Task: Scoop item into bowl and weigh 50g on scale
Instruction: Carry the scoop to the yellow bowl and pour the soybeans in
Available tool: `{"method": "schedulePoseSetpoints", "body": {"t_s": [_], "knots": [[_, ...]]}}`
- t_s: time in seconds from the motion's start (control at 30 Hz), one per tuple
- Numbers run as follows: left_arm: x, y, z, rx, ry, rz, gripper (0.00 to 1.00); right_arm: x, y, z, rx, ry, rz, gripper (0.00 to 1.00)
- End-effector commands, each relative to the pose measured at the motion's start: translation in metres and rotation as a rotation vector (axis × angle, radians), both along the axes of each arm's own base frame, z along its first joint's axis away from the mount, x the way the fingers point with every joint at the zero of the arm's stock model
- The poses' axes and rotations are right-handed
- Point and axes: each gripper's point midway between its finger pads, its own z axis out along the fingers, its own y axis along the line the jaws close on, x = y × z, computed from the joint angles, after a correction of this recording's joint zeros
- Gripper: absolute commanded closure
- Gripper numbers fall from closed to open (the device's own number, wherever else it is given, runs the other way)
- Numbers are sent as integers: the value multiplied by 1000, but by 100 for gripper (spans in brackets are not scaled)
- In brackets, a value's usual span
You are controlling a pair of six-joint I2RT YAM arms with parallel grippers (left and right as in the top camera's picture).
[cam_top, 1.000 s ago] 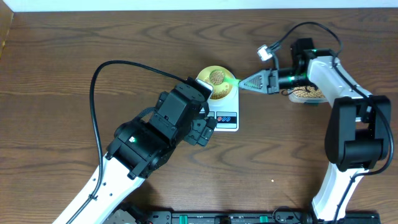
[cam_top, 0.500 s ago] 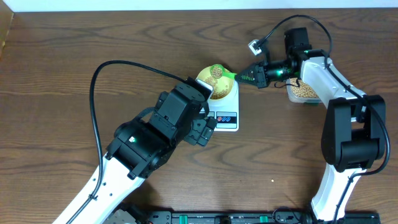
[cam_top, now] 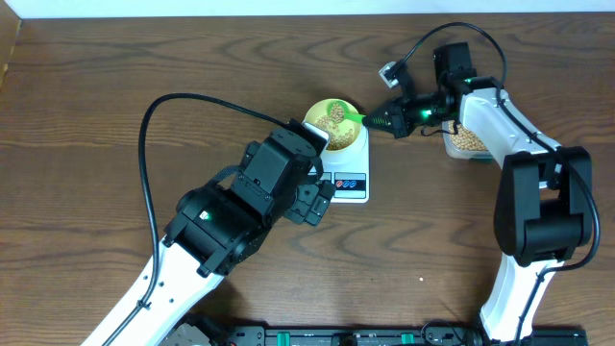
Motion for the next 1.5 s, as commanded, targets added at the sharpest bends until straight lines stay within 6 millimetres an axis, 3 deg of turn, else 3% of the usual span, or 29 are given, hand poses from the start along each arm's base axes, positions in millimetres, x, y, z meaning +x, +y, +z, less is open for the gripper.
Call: {"method": "schedulePoseSetpoints", "body": {"t_s": [0.0,0.7,1.1,1.47], "knots": [[1,3,4,-4,-9,17,2,-2,10,8,-1,-60,47,99],[1,3,4,-4,-9,17,2,-14,3,84,-326,-356,48,99],[1,3,4,-4,-9,17,2,-25,17,72,-601,-453,75,99],[1,3,4,-4,-9,17,2,-20,14,69,-765,-516,43,99]]}}
